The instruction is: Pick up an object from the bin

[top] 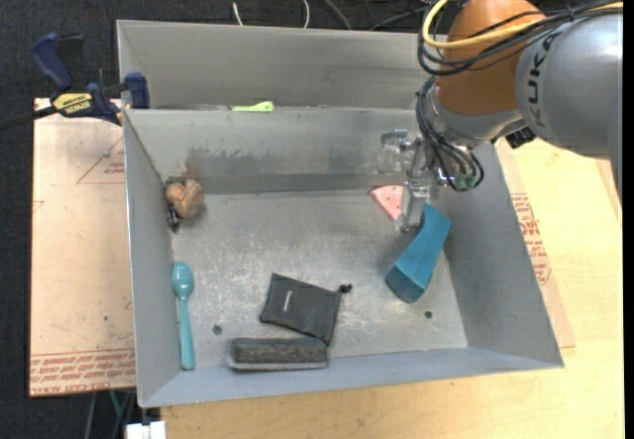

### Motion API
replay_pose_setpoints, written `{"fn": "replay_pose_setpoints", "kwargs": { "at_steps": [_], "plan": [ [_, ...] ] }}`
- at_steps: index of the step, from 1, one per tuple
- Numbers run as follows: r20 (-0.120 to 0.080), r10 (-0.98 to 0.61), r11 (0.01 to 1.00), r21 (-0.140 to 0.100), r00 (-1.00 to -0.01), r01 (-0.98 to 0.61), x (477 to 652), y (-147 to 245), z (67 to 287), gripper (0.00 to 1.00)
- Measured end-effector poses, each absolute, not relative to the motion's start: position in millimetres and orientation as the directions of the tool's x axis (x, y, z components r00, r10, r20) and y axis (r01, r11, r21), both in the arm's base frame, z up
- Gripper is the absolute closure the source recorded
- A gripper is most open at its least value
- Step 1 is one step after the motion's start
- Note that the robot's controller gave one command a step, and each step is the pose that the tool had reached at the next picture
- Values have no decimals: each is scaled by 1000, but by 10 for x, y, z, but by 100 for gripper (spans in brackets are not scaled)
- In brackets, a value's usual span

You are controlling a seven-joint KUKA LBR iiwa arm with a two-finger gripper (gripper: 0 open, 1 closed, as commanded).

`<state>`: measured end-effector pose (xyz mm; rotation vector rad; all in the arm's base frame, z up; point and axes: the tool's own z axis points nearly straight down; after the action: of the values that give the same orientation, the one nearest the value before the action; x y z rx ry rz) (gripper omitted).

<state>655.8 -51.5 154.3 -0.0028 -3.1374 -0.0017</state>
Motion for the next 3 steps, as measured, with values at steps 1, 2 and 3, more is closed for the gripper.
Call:
{"fn": "replay_pose_setpoints", "kwargs": {
  "at_steps": [1, 2, 3],
  "plan": [
    [-3, 1, 1000, 0, -1000, 1, 6570, -513, 1597, 0],
    [-7, -345, 939, 1, -939, -345, 6250, -1085, 1014, 0],
    [-4, -343, 939, 2, -939, -343, 6100, -1376, 1150, 0]
  ]
}}
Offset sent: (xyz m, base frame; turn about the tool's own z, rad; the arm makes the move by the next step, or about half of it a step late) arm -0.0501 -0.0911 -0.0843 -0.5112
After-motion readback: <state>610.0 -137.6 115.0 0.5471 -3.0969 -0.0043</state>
